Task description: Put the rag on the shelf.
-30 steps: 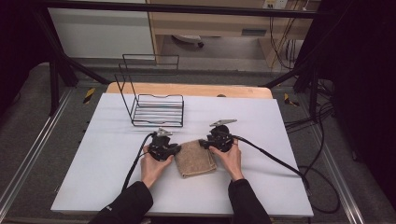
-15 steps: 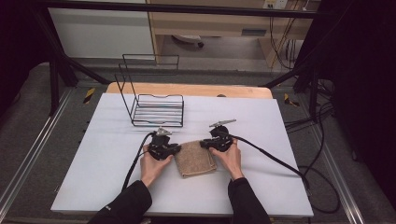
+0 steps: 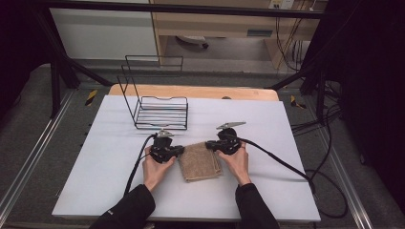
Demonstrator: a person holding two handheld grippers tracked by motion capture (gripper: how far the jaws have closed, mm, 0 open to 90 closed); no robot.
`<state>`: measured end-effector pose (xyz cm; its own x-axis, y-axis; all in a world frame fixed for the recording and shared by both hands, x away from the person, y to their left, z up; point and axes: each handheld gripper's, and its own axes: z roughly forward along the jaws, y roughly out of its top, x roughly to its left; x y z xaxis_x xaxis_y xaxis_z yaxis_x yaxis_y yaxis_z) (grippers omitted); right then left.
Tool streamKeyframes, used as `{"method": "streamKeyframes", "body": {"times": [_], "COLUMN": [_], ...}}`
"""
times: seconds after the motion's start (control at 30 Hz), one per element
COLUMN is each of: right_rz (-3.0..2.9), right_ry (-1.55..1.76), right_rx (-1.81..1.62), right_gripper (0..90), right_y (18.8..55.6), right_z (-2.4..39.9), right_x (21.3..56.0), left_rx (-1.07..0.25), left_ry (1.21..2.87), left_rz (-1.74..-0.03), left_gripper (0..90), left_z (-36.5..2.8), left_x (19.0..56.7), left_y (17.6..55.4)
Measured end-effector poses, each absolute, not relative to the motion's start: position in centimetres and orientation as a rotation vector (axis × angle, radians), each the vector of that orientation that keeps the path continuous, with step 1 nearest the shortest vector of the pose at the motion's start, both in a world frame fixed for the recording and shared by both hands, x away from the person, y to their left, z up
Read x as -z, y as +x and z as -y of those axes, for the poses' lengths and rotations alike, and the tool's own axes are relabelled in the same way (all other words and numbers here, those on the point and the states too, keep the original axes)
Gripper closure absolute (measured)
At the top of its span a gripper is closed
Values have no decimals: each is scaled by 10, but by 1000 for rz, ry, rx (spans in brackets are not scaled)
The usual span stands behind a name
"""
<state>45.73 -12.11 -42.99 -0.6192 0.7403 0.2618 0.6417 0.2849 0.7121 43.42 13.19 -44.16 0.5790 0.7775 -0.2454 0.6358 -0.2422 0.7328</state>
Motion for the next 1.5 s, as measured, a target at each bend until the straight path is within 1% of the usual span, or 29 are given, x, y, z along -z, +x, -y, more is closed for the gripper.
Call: {"method": "streamKeyframes", "body": {"times": [0.3,0.63,1.07,1.5], "right_rz": [-2343,-2262,-2162,-2072], "right_ry": [1236,1178,1113,1039], "right_rx": [-1344,-1425,-1526,-1588], "right_gripper": [832,832,833,833], "right_y": [434,418,403,392], "right_z": [131,139,146,140], "right_x": [409,392,371,354], "left_rx": [-226,-260,-330,-385], "left_ry": [1923,1891,1844,1787], "left_rz": [-1066,-998,-909,-870], "left_gripper": [845,846,850,851], "left_z": [-133,-133,-133,-142], "left_x": [422,403,373,355], "left_y": [426,418,403,397]}}
